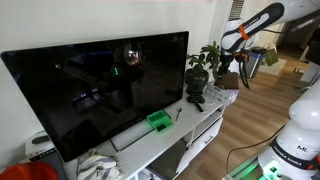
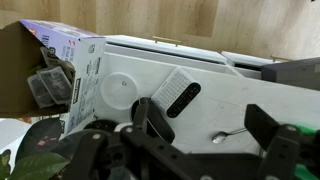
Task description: Put the black pouch in the green lunchbox
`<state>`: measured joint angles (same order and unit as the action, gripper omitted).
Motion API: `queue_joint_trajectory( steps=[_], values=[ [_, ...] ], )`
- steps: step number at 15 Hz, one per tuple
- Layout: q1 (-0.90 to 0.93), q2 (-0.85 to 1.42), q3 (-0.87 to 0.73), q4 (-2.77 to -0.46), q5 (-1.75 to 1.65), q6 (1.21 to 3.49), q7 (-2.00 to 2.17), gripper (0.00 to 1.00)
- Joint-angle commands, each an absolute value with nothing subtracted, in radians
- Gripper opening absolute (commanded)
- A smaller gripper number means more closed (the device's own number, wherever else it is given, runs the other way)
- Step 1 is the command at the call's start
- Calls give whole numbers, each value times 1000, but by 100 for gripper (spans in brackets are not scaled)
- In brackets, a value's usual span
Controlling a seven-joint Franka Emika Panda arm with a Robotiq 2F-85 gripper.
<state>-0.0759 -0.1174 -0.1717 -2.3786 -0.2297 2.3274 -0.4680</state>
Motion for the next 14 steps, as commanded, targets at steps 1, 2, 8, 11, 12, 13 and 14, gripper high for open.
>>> queue_joint_trajectory(
  steps=[1, 2, 8, 11, 12, 13, 14],
  values=[
    [-92, 65, -161, -2307, -245, 2442, -455, 100],
    [-94, 116, -158, -2290, -242, 2478, -469, 100],
    [-100, 363, -159, -2157, -360, 2578, -453, 100],
    [-122, 459, -148, -2095, -394, 2623, -516, 100],
    [-144, 483, -127, -2080, -376, 2628, -565, 100],
    [-179, 496, -85, -2064, -325, 2591, -640, 100],
    [-140, 453, -123, -2112, -367, 2609, -539, 100]
  ],
)
